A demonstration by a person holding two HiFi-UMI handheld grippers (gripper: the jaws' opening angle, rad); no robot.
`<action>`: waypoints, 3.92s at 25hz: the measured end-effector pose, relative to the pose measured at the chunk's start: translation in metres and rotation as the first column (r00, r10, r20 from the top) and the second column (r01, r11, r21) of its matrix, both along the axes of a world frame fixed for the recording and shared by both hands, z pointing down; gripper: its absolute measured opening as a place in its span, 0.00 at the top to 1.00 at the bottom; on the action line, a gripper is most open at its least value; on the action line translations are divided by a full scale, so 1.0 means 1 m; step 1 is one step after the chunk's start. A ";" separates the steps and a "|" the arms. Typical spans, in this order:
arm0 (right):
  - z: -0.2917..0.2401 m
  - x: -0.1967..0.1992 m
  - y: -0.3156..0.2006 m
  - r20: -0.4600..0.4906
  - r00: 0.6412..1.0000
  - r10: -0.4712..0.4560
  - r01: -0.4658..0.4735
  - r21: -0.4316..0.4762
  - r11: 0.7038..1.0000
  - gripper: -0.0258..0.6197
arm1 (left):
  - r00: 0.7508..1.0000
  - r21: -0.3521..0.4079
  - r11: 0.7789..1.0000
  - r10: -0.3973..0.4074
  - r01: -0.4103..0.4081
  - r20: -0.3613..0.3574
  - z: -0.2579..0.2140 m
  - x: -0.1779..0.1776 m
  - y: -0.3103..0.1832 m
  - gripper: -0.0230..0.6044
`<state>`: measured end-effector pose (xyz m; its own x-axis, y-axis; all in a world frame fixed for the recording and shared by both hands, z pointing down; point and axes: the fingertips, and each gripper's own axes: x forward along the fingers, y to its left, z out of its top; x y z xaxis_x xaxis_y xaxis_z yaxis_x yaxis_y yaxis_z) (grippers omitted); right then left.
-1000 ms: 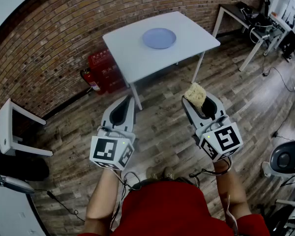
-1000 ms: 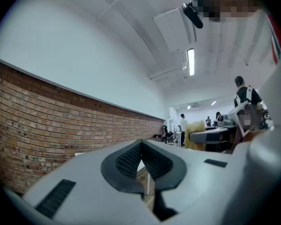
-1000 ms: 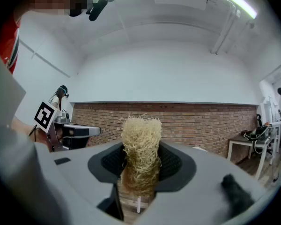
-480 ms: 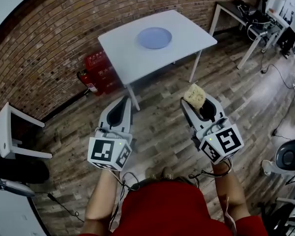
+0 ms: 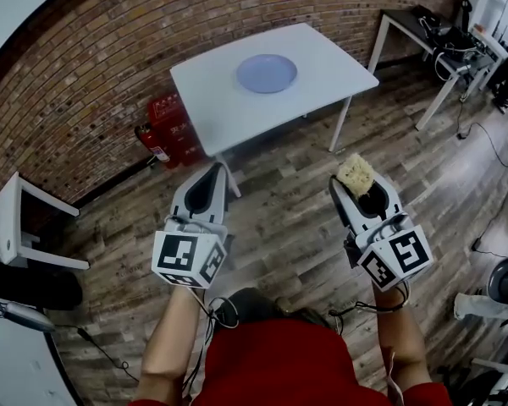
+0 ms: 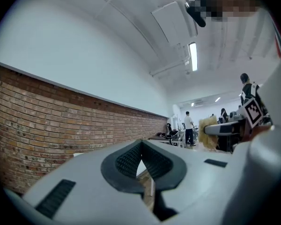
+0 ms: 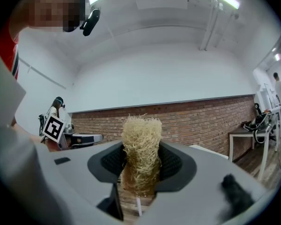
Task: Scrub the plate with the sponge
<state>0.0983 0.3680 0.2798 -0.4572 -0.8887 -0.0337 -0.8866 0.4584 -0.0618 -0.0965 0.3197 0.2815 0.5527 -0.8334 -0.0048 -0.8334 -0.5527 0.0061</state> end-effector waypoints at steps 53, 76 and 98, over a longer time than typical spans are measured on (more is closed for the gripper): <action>0.073 -0.050 -0.505 -0.154 0.985 -0.083 0.046 -0.227 0.973 0.68 | 1.000 -0.412 0.911 -0.027 0.022 -0.006 0.135 0.000 -0.488 0.94; 0.147 -0.028 -0.632 -0.183 0.894 -0.410 0.304 -0.426 0.852 0.68 | 0.980 -0.835 0.537 -0.196 0.118 0.013 0.263 0.045 -0.560 0.66; 0.254 -0.089 -0.674 -0.258 0.759 -0.597 0.262 -0.719 0.644 0.68 | 0.986 -0.911 0.404 -0.166 0.080 0.013 0.304 0.059 -0.568 0.84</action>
